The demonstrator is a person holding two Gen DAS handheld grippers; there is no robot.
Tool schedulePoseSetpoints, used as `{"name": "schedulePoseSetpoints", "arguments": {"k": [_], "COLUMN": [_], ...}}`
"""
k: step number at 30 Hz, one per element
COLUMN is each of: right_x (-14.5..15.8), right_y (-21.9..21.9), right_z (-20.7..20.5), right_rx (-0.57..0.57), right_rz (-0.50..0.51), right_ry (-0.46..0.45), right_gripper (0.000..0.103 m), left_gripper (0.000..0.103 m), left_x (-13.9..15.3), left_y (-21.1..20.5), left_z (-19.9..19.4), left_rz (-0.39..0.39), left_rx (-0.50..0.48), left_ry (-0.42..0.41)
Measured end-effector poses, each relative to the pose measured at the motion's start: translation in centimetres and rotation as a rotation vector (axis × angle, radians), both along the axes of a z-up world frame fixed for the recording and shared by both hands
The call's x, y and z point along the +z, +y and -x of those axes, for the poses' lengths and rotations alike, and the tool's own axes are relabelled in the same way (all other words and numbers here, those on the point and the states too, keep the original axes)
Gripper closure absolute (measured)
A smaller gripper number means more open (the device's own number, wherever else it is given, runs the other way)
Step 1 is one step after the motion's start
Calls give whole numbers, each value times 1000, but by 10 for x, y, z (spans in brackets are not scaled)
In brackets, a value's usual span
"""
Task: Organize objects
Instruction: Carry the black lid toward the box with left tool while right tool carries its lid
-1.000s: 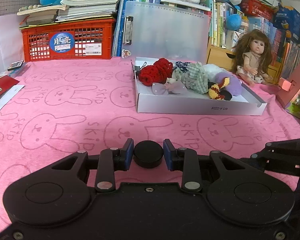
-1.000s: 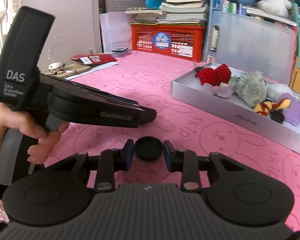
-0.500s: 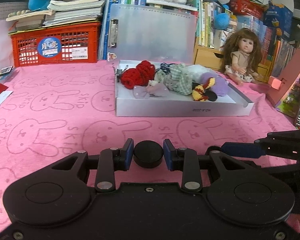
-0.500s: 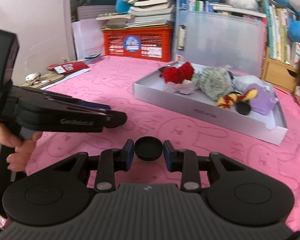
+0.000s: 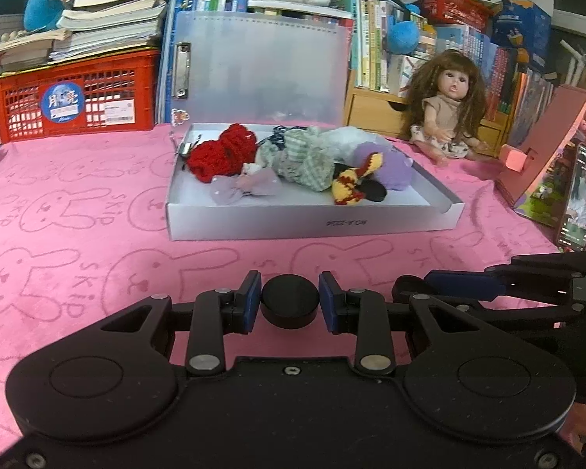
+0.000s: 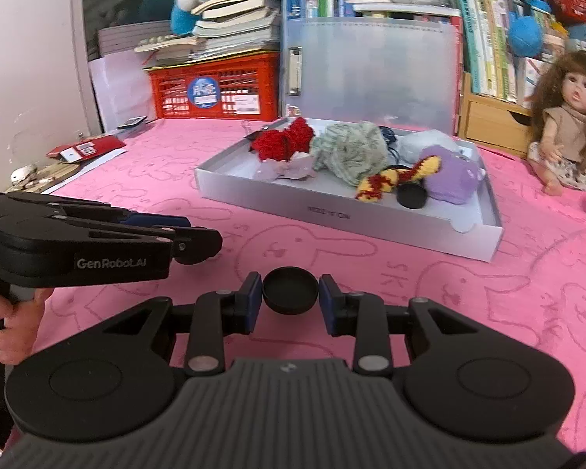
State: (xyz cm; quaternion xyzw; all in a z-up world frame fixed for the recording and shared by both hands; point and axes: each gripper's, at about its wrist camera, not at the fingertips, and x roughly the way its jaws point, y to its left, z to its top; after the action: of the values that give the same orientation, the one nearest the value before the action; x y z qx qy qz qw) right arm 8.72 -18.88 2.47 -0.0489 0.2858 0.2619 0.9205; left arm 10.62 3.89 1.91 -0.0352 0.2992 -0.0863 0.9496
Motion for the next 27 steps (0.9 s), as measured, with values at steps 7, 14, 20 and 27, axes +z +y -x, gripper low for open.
{"name": "schedulePoseSetpoints", "arguments": {"k": [7, 14, 20, 27], "right_x": [3, 6, 9, 9], "right_y": [-11, -19, -22, -25], "right_z": [-4, -10, -14, -20], "right_rx": [-53, -84, -101, -120], "right_rz": [3, -4, -8, -8], "right_ry": [-3, -8, -11, -13], "right_gripper": [65, 65, 64, 64], "left_gripper": [73, 73, 73, 73], "left_x": [5, 7, 12, 14], "left_y": [-7, -8, -11, -13], "left_z": [-8, -13, -20, -26], "left_rz": [8, 8, 11, 10], "left_rx": [-3, -4, -1, 2], "left_ry": [-1, -2, -8, -17]}}
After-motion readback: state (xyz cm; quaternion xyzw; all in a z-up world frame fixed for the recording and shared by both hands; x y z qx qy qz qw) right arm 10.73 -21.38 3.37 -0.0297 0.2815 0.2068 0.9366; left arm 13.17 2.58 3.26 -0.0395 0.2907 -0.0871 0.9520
